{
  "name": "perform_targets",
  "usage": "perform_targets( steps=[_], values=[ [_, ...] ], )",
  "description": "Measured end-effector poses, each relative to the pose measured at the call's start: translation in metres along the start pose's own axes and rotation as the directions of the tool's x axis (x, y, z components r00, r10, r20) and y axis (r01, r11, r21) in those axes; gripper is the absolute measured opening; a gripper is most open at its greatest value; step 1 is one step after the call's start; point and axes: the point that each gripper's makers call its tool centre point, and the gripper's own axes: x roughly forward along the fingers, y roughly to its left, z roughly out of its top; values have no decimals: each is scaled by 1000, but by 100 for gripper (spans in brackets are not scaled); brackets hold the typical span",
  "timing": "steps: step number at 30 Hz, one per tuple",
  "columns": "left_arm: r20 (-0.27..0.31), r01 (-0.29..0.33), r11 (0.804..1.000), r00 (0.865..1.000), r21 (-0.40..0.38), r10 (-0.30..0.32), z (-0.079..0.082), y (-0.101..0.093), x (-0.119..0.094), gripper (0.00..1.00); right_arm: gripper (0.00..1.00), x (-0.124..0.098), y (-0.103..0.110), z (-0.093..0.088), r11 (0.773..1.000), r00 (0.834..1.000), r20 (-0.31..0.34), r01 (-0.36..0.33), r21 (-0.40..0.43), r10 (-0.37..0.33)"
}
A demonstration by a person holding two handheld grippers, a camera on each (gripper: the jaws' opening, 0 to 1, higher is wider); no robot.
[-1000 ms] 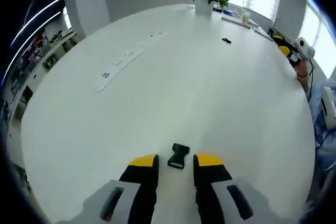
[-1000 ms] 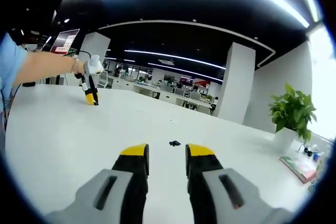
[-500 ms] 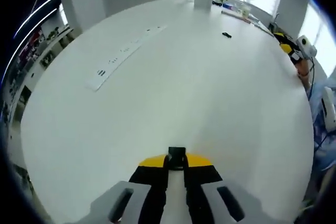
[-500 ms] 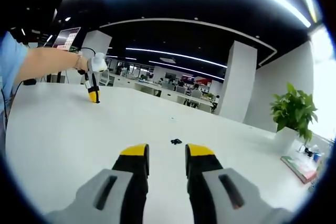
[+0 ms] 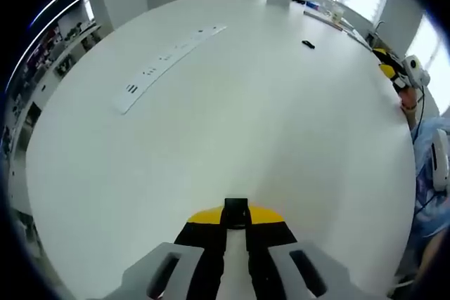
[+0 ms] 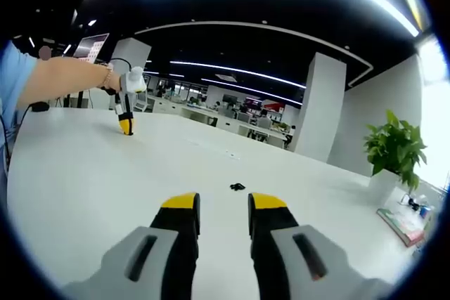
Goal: Snap the two parts of the plastic buckle together until the buckle closes and remains connected.
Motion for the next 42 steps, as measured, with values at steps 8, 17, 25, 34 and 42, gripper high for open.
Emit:
perform_targets(
  steps=[8,17,25,34,42],
  values=[
    [-44,-6,1000,999,20,6,-7,-12,-1,9,27,0,-2,-2,1000,1000,-9,4,0,-4],
    [-88,10,998,996,67,-4,-15,-33,-4,8,27,1,-4,-2,1000,1000,-9,6,6,-6],
    [-107,17,995,994,103,-6,-26,-44,-8,8,27,1,-6,-3,1000,1000,-6,12,14,-12],
    [-121,24,991,993,128,-8,-36,-69,-11,8,27,-1,-6,-4,1000,1000,-1,13,25,-13],
    [-149,39,987,989,156,-16,-45,-95,-14,8,27,-3,-7,-3,1000,1000,5,17,25,-18]
  ],
)
